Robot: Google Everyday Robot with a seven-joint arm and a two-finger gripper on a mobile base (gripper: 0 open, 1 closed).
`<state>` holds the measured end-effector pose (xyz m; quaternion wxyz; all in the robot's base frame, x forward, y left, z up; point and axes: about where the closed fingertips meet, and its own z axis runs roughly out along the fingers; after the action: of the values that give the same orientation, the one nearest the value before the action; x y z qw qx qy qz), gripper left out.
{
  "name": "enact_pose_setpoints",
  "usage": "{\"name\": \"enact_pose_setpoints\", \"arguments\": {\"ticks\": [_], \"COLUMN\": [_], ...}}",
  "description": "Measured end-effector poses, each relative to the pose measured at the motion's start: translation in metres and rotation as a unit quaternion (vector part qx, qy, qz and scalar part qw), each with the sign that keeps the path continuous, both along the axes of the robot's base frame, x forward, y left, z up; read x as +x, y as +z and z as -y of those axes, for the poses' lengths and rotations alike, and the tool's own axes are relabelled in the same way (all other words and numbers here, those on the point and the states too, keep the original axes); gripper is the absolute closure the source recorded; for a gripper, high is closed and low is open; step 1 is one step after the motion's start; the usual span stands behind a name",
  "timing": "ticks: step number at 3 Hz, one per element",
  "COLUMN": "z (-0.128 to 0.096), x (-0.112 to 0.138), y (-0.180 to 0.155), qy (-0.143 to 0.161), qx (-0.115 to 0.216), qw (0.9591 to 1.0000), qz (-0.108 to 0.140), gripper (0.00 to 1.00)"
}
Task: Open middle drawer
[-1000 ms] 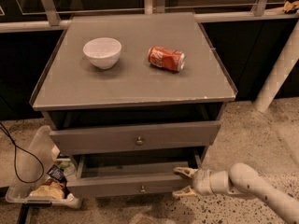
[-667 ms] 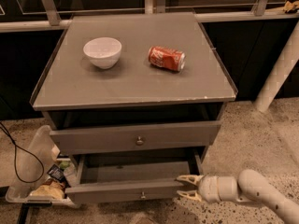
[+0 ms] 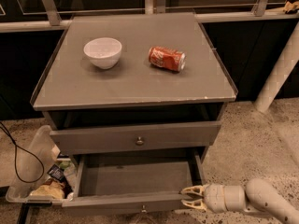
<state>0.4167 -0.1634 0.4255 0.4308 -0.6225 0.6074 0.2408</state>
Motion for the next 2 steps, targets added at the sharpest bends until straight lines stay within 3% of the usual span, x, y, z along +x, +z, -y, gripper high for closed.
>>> {"name": "enact_pose_setpoints", "arguments": {"ticks": [2], "z": [-0.0001], "x": [0.0], "y": [0.0], "qy": [0.0], "qx": [0.0], "qw": [1.0], "qz": [0.0], "gripper": [0.59]}}
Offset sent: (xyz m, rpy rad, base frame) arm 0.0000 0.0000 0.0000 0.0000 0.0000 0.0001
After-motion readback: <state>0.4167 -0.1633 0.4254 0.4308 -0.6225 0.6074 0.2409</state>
